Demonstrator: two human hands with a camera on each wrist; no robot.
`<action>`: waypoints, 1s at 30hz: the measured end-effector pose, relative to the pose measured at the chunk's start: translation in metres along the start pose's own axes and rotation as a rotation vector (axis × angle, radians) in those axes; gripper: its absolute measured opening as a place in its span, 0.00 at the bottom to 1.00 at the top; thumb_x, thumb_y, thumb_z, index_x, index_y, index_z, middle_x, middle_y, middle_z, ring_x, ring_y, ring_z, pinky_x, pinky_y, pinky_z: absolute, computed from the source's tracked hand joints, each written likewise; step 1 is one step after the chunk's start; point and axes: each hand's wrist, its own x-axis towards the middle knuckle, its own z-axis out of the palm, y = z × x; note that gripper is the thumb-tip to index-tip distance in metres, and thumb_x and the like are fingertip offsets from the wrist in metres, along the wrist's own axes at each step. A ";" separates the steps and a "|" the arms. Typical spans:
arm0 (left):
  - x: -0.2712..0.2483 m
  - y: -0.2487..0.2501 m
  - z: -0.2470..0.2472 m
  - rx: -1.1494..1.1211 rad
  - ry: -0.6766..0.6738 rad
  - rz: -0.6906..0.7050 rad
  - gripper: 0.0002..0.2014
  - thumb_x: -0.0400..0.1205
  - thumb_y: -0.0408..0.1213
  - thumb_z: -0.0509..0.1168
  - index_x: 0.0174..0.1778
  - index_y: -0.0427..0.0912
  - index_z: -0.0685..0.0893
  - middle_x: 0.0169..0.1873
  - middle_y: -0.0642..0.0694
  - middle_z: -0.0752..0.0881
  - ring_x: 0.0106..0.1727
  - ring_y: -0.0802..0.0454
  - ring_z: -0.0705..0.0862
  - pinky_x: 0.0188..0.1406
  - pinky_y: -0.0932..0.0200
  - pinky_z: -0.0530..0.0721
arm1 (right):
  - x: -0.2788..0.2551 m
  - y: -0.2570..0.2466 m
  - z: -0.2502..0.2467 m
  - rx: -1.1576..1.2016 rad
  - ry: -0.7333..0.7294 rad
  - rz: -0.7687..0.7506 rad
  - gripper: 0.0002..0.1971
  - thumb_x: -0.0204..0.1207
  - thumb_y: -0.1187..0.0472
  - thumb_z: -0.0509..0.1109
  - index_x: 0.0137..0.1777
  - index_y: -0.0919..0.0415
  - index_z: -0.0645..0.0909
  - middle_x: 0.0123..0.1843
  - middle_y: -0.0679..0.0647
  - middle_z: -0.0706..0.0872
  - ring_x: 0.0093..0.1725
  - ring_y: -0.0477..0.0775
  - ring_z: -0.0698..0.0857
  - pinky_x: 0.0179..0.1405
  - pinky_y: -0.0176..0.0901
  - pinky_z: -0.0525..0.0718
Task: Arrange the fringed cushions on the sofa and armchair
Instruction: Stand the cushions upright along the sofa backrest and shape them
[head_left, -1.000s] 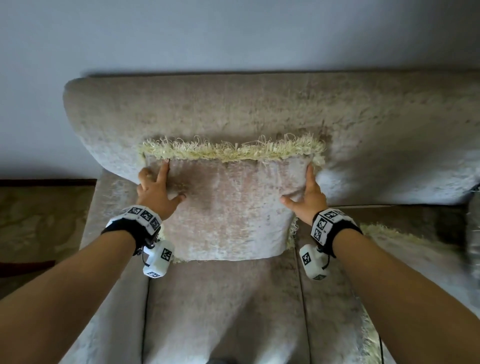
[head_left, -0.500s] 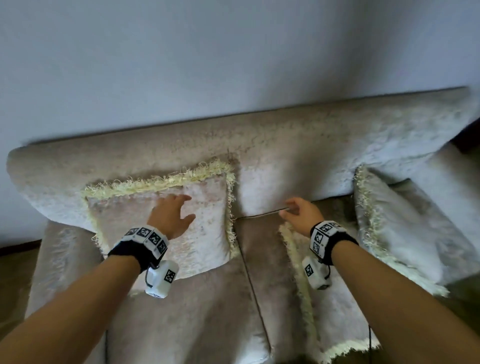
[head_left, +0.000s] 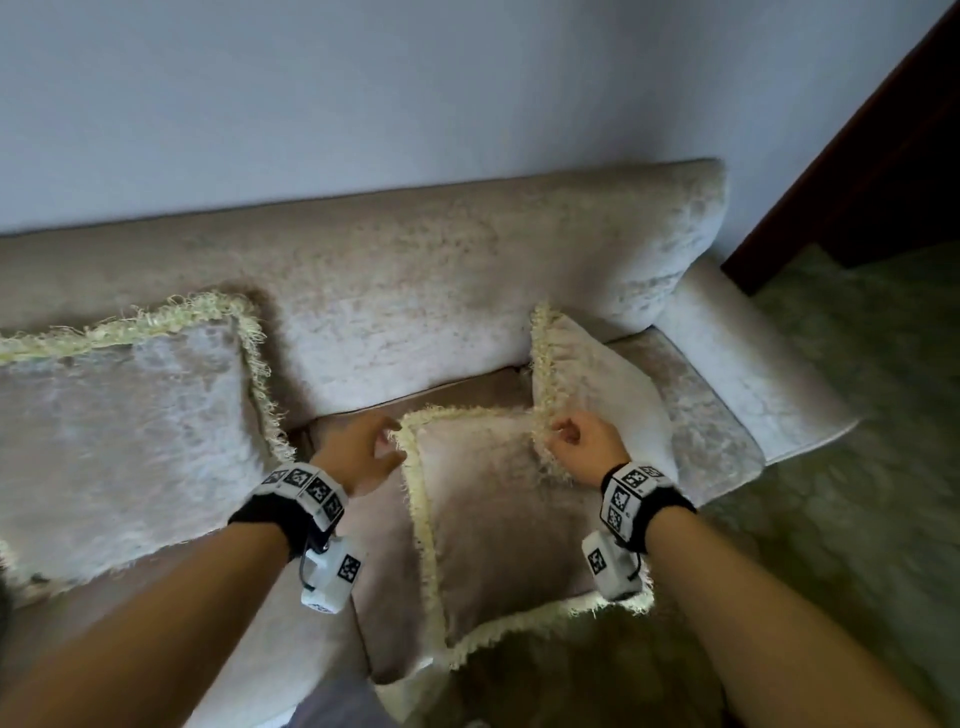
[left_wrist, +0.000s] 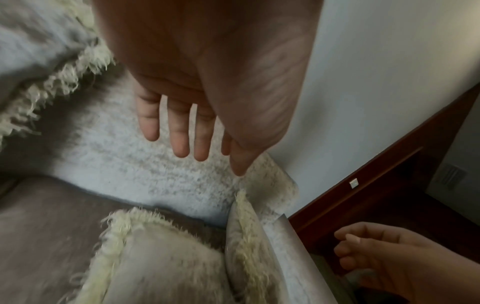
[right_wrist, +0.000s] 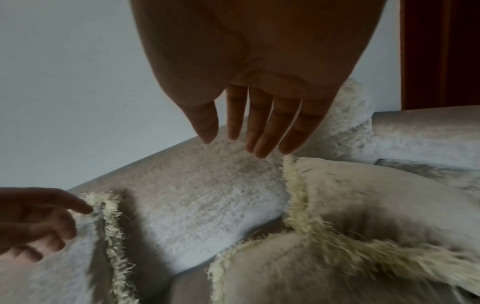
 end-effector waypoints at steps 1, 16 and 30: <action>-0.002 0.003 0.012 0.001 -0.010 -0.009 0.22 0.79 0.52 0.69 0.68 0.52 0.78 0.52 0.52 0.82 0.54 0.52 0.83 0.59 0.52 0.82 | -0.001 0.013 -0.002 -0.003 -0.009 0.018 0.09 0.77 0.54 0.73 0.54 0.56 0.83 0.44 0.48 0.85 0.42 0.46 0.84 0.41 0.31 0.77; 0.117 0.021 0.152 0.135 -0.262 -0.156 0.28 0.82 0.51 0.66 0.77 0.52 0.67 0.67 0.42 0.75 0.63 0.44 0.80 0.64 0.49 0.80 | 0.091 0.147 0.022 -0.007 -0.195 0.263 0.20 0.76 0.58 0.76 0.66 0.58 0.78 0.56 0.50 0.83 0.59 0.54 0.83 0.59 0.44 0.80; 0.230 0.070 0.249 -0.305 -0.319 -0.073 0.46 0.66 0.80 0.61 0.78 0.65 0.63 0.73 0.53 0.76 0.70 0.51 0.78 0.70 0.42 0.78 | 0.204 0.207 0.076 -0.305 -0.241 0.068 0.45 0.69 0.31 0.71 0.83 0.36 0.54 0.72 0.53 0.63 0.72 0.59 0.67 0.69 0.56 0.76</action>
